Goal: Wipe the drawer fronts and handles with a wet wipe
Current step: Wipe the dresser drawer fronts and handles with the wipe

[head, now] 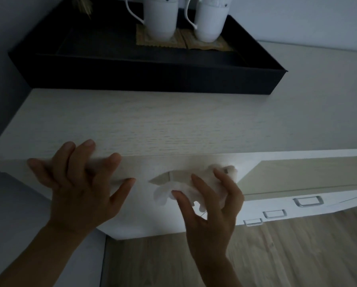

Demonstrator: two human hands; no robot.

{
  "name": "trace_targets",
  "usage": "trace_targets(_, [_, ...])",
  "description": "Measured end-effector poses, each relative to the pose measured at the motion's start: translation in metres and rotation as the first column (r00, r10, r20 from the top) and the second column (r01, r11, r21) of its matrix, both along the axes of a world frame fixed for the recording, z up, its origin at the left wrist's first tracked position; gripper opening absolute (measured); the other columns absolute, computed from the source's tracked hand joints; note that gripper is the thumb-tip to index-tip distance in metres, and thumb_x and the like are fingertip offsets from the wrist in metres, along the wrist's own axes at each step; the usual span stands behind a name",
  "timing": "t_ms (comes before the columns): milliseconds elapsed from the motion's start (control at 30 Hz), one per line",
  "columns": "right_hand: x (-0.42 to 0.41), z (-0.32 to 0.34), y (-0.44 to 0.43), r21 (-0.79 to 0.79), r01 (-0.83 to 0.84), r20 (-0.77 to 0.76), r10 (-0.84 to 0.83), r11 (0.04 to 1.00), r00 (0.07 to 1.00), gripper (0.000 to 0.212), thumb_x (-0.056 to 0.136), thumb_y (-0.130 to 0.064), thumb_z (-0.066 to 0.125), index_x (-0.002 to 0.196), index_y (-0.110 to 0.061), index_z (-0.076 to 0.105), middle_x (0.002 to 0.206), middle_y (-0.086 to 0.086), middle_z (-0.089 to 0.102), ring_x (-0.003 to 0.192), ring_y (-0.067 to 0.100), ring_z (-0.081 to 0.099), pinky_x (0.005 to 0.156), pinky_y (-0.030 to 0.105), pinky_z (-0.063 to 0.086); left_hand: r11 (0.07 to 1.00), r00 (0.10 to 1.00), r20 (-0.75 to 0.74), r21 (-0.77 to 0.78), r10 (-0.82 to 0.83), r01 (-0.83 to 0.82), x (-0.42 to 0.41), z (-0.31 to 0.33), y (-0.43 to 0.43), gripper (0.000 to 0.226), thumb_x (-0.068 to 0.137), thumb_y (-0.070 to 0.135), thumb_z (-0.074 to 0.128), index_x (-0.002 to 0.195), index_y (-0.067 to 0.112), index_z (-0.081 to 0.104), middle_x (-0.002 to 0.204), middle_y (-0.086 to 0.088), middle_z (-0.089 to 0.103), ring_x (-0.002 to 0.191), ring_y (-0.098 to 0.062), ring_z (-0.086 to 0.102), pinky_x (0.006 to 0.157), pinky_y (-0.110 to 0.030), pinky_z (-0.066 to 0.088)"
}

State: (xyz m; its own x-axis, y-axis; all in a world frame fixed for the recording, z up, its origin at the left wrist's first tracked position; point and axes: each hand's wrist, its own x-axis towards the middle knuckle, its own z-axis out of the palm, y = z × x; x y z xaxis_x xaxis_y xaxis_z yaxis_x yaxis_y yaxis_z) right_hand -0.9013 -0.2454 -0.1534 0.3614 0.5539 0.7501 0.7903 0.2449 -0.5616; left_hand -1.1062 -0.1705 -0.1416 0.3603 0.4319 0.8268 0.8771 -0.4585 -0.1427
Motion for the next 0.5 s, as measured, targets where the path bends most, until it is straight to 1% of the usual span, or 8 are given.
trace_targets(67, [-0.013,-0.002,0.002,-0.004,0.019,0.071,-0.018,1.000,0.997,0.027,0.087,-0.039,0.067,0.107,-0.021,0.062,0.121,0.001,0.051,0.123,0.010,0.047,0.113,0.046,0.030,1.000,1.000,-0.007,0.004,-0.003,0.003,-0.001,0.000,0.001,0.061,0.091,0.045,0.057,0.134,0.016,0.023,0.128,-0.023,0.028,0.123,-0.039,0.023,0.066,-0.084,0.037])
trace_targets(133, [-0.025,0.000,0.004,0.003,0.021,0.148,-0.021,1.000,0.989,0.024,0.091,-0.039,0.062,0.108,-0.022,0.060,0.114,-0.003,0.054,0.115,0.014,0.053,0.117,0.044,0.022,1.000,1.000,-0.002,-0.003,-0.013,0.013,0.000,0.001,0.000,0.060,0.092,0.045,0.056,0.134,0.017,0.023,0.128,-0.022,0.027,0.121,-0.039,0.024,0.065,-0.083,0.038])
trace_targets(200, [-0.022,0.001,0.005,-0.007,-0.016,0.160,0.017,1.000,0.987,0.023,0.093,-0.039,0.060,0.108,-0.022,0.058,0.112,-0.004,0.055,0.112,0.014,0.055,0.118,0.039,0.022,1.000,1.000,-0.009,-0.003,-0.023,0.023,-0.001,0.002,0.000,0.059,0.093,0.044,0.056,0.133,0.017,0.023,0.127,-0.022,0.027,0.120,-0.039,0.025,0.064,-0.083,0.038])
trace_targets(267, [-0.008,-0.001,0.005,-0.028,-0.005,0.166,0.009,1.000,0.986,0.026,0.092,-0.041,0.060,0.110,-0.023,0.058,0.115,-0.002,0.054,0.114,0.017,0.055,0.118,0.037,0.021,1.000,0.999,-0.042,0.003,-0.019,0.019,-0.002,0.000,0.000,0.059,0.093,0.044,0.056,0.133,0.016,0.023,0.127,-0.023,0.028,0.117,-0.043,0.030,0.067,-0.083,0.038])
trace_targets(333, [0.005,-0.004,0.004,-0.039,0.013,0.193,-0.005,0.999,0.981,0.033,0.092,-0.047,0.058,0.114,-0.022,0.057,0.119,0.001,0.053,0.117,0.019,0.053,0.118,0.040,0.022,1.000,0.998,-0.062,-0.003,-0.012,0.012,-0.005,-0.004,0.000,0.062,0.092,0.044,0.058,0.134,0.015,0.023,0.129,-0.024,0.028,0.114,-0.048,0.035,0.071,-0.083,0.037])
trace_targets(400, [0.009,-0.003,0.001,-0.049,-0.020,0.206,0.030,0.999,0.978,0.041,0.094,-0.053,0.052,0.118,-0.019,0.056,0.123,0.003,0.051,0.122,0.021,0.050,0.117,0.044,0.024,1.000,0.998,-0.061,-0.021,-0.011,0.010,-0.007,-0.006,0.000,0.063,0.091,0.045,0.059,0.134,0.014,0.024,0.129,-0.026,0.030,0.111,-0.053,0.038,0.072,-0.084,0.036])
trace_targets(467, [0.008,0.000,-0.001,-0.056,-0.093,0.160,0.101,0.994,0.982,0.045,0.098,-0.053,0.043,0.121,-0.016,0.055,0.127,0.004,0.050,0.126,0.020,0.046,0.117,0.045,0.024,0.999,0.999,-0.035,-0.027,-0.025,0.024,-0.006,-0.003,-0.001,0.062,0.092,0.044,0.059,0.133,0.013,0.024,0.128,-0.028,0.031,0.110,-0.053,0.039,0.074,-0.084,0.036])
trace_targets(500, [0.006,0.001,-0.002,-0.045,-0.103,0.117,0.108,0.994,0.987,0.042,0.100,-0.049,0.039,0.122,-0.016,0.056,0.129,0.003,0.049,0.128,0.019,0.045,0.116,0.046,0.025,1.000,1.000,-0.015,-0.012,-0.021,0.021,-0.006,-0.003,-0.001,0.062,0.091,0.043,0.060,0.133,0.013,0.024,0.128,-0.027,0.031,0.110,-0.052,0.038,0.074,-0.084,0.037])
